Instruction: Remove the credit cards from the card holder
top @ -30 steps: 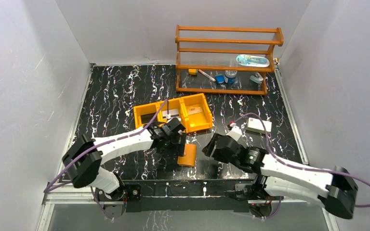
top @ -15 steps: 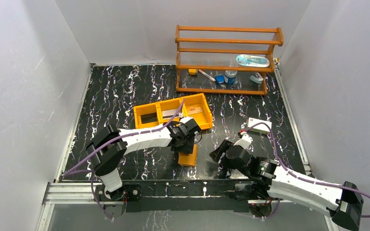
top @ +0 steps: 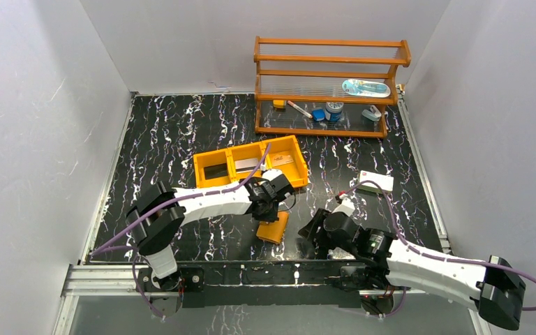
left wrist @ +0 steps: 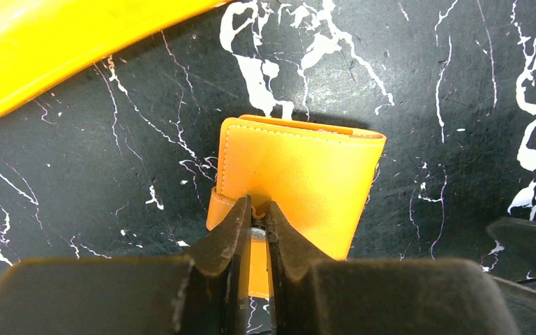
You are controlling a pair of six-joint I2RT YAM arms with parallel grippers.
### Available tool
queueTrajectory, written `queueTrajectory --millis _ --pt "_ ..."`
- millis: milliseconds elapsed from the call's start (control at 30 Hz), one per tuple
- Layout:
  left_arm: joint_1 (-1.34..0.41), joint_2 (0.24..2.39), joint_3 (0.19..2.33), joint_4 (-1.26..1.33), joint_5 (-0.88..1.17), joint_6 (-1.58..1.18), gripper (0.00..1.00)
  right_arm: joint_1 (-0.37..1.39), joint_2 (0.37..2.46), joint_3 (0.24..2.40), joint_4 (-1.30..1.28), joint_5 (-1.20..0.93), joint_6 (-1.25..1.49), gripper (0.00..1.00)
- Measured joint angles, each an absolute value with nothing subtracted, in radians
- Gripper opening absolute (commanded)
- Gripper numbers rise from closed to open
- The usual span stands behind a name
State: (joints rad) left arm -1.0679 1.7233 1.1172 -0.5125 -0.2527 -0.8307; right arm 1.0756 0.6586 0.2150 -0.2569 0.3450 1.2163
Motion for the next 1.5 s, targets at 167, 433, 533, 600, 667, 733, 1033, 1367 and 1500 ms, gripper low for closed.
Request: queueTrajectory --millis 167,433,533,600,667,733,1033,1367,1500 --pt "-1.069 1.692 1.08 -0.485 -0.256 -0.845 0.0 1.076 0.751 0.215 -0.141 0.263 1.216 0.66" --pt "-1.069 1.624 0.987 -0.398 -0.248 -0.86 0.0 1.069 0.986 0.258 0.062 0.162 1.228 0.64" --pt "-1.069 1.601 0.958 -0.37 -0.243 -0.867 0.0 1.061 1.081 0.282 0.143 0.123 1.236 0.56" --pt "-1.069 1.585 0.94 -0.36 -0.233 -0.87 0.0 1.056 1.137 0.299 0.179 0.105 1.242 0.49" --pt "-1.068 1.567 0.921 -0.351 -0.217 -0.872 0.0 1.055 1.179 0.315 0.192 0.099 1.249 0.38" --pt "-1.065 1.547 0.9 -0.34 -0.195 -0.873 0.0 1.054 1.219 0.345 0.181 0.103 1.246 0.27" --pt "-1.037 1.446 0.845 -0.345 -0.171 -0.875 0.0 1.034 1.213 0.382 0.138 0.115 1.224 0.14" --pt "-1.02 1.319 0.791 -0.377 -0.17 -0.883 0.0 0.963 1.19 0.365 0.09 0.103 1.18 0.11" --pt "-1.019 1.315 0.78 -0.378 -0.159 -0.873 0.43 0.961 1.19 0.364 0.088 0.097 1.172 0.12"
